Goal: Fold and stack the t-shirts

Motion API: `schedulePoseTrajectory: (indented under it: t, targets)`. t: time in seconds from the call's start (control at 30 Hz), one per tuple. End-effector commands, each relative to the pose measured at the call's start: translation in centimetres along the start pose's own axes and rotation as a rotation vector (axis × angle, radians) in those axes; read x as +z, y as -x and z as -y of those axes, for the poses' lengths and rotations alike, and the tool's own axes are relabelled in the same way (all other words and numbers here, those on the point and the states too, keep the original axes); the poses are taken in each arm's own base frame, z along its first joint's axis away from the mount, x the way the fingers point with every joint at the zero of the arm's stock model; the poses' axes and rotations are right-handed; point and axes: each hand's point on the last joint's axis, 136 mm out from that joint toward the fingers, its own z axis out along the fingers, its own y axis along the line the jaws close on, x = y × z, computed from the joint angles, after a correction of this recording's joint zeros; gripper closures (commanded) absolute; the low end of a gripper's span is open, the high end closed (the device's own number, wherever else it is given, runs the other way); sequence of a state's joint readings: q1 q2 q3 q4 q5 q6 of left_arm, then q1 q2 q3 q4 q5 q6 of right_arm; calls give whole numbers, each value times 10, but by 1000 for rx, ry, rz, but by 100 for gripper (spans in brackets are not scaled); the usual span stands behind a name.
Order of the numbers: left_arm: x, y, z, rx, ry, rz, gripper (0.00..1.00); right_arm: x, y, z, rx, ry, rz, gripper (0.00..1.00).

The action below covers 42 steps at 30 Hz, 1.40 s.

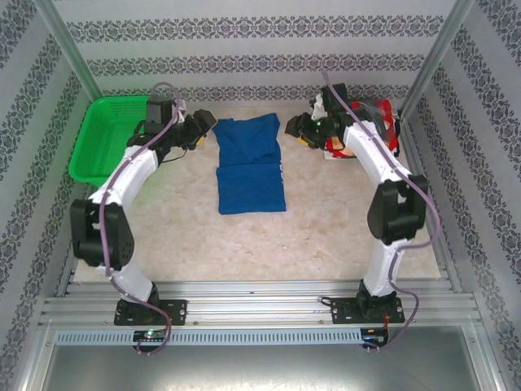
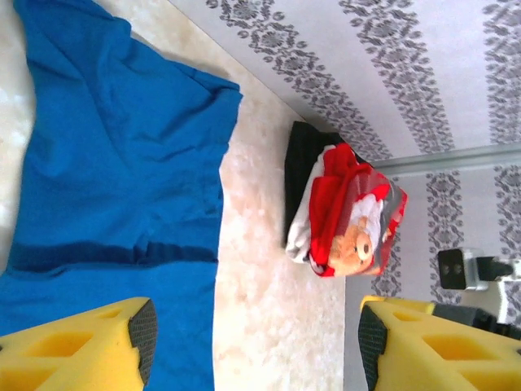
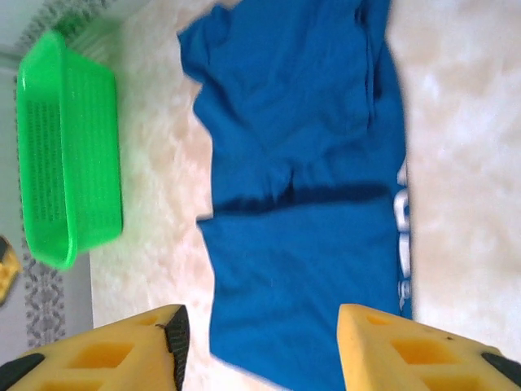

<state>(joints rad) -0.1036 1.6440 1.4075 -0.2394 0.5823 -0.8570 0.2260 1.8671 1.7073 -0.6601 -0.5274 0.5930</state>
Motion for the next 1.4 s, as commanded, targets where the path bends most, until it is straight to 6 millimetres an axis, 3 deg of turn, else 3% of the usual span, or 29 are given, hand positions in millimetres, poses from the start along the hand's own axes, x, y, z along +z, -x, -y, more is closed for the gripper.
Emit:
schedulePoseTrajectory:
  t: [0.0,0.07,0.17,0.27,0.4,0.67,0.97,1.37]
  targets:
    - [-14,-70,-32,37,127,-167,32,2,-50,16,-45,-34,-63,43]
    - [-23,-106,-49,38,169,-225,31,8,-84,34,-20,-57,-108,42]
    - [-25,-152,-77,-65,154,-287,37,20,-120,55,25,-72,-162,42]
    - [-25,-186,-99,-104,182,-326,39,35,-141,65,61,-58,-187,42]
    - [-13,-208,-116,-168,175,-344,40,52,-156,79,100,-77,-224,43]
    - [16,-204,-133,-211,192,-294,44,80,-166,89,121,-94,-267,43]
    - [23,-207,-154,-235,266,-295,49,96,-163,96,138,-110,-272,43]
    - [46,-189,-148,-223,244,-249,55,109,-159,94,156,-109,-281,51]
